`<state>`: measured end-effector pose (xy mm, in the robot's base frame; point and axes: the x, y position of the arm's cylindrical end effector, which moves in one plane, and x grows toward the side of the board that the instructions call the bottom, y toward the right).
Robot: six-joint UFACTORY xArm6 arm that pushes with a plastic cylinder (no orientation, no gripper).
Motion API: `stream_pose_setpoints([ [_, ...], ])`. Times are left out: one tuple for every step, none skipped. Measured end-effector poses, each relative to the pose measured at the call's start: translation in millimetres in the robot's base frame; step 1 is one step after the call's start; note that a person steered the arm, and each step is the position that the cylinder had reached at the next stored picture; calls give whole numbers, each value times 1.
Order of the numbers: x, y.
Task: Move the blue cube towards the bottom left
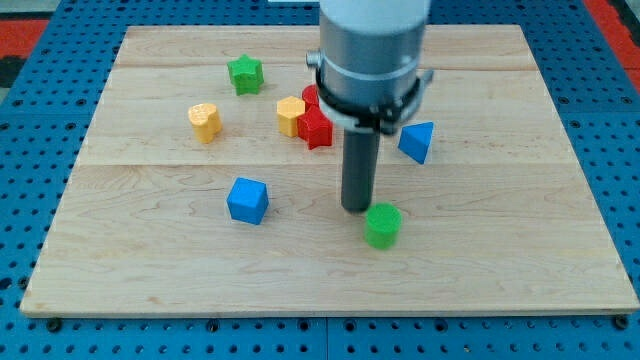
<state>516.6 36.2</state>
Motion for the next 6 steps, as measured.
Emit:
stream_pose_setpoints([
  [6, -30],
  [3, -81],
  [8, -133],
  [3, -133],
  [-3, -108],
  [27, -76],
])
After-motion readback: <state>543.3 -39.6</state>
